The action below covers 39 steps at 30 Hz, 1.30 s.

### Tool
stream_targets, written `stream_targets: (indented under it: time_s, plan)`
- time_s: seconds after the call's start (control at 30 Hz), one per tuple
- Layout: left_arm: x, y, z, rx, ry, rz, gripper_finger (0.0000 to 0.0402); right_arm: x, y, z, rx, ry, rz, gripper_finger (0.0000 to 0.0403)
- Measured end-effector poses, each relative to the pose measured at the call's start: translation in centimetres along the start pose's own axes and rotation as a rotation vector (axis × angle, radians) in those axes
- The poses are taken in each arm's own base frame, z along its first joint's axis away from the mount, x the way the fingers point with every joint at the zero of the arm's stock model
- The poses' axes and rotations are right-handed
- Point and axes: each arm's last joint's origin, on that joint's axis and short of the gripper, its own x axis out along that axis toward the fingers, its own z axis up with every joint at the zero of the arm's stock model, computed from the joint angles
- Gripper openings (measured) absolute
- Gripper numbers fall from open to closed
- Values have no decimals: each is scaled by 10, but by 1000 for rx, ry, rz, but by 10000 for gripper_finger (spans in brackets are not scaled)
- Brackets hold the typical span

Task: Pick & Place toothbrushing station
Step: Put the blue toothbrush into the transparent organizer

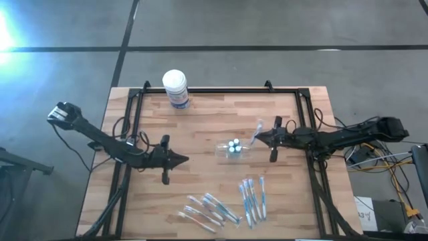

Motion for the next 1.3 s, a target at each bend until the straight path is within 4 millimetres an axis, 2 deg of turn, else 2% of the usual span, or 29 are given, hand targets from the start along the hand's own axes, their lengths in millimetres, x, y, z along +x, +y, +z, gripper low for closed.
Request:
stream_targets:
  time_s: [0.33,0.87,1.1,1.3]
  plan:
    - [0,0,0,15,1,4,10,20,3,-13,68,38,-54,13]
    - [0,0,-2,-2,14,5,15,71,13,-26,35,177,-139,13]
    - [0,1,-4,-2,27,7,10,76,15,-26,33,185,-140,45]
    - [0,1,-4,-21,28,8,10,68,13,-23,60,164,-139,73]
